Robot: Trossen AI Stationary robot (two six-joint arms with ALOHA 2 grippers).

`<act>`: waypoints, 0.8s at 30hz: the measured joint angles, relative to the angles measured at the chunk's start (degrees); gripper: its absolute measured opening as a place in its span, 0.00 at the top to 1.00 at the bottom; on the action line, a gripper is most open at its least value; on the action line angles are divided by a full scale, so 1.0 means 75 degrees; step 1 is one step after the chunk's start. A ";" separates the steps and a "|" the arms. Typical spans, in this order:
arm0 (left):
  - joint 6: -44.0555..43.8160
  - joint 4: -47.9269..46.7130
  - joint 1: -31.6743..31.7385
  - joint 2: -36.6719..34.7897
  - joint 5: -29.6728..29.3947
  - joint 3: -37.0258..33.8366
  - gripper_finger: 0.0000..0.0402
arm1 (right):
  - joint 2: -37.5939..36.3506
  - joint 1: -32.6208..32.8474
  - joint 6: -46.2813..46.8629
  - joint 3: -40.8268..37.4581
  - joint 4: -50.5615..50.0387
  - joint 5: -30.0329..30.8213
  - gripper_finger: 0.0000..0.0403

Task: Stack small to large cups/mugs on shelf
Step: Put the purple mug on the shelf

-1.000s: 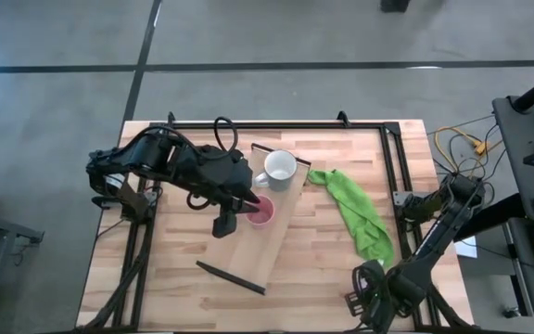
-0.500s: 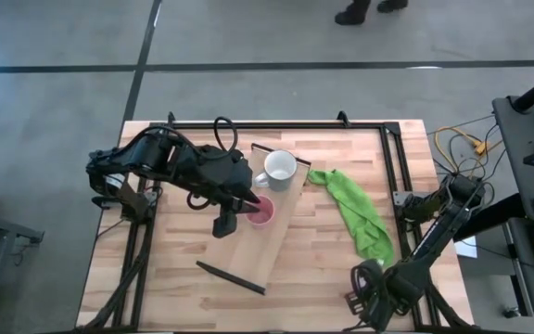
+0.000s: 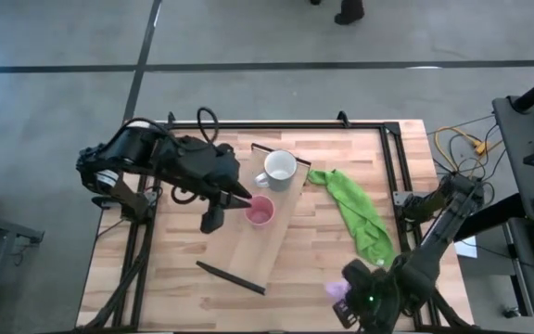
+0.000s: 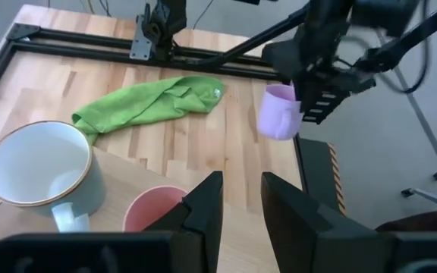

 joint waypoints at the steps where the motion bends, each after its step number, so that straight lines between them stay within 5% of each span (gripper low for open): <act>1: 0.0003 -0.0014 0.0003 -0.0034 -0.0040 0.0000 0.81 | 0.0000 -0.0101 -0.0393 0.0378 -0.0252 0.0365 0.98; 5: 0.0014 -0.0514 0.0000 -0.0152 -0.0672 0.0003 0.81 | 0.0000 -0.0618 -0.1977 0.1740 -0.1130 0.1568 0.98; 11: 0.0012 -0.1799 0.0003 -0.0134 -0.1108 -0.0012 0.81 | 0.0006 -0.1741 -0.4493 0.2810 -0.1292 0.1631 0.98; 24: 0.0003 -0.1926 0.0003 -0.0080 -0.1132 -0.0017 0.81 | 0.1262 -0.3222 -0.8087 0.4302 -0.0960 -0.0450 0.98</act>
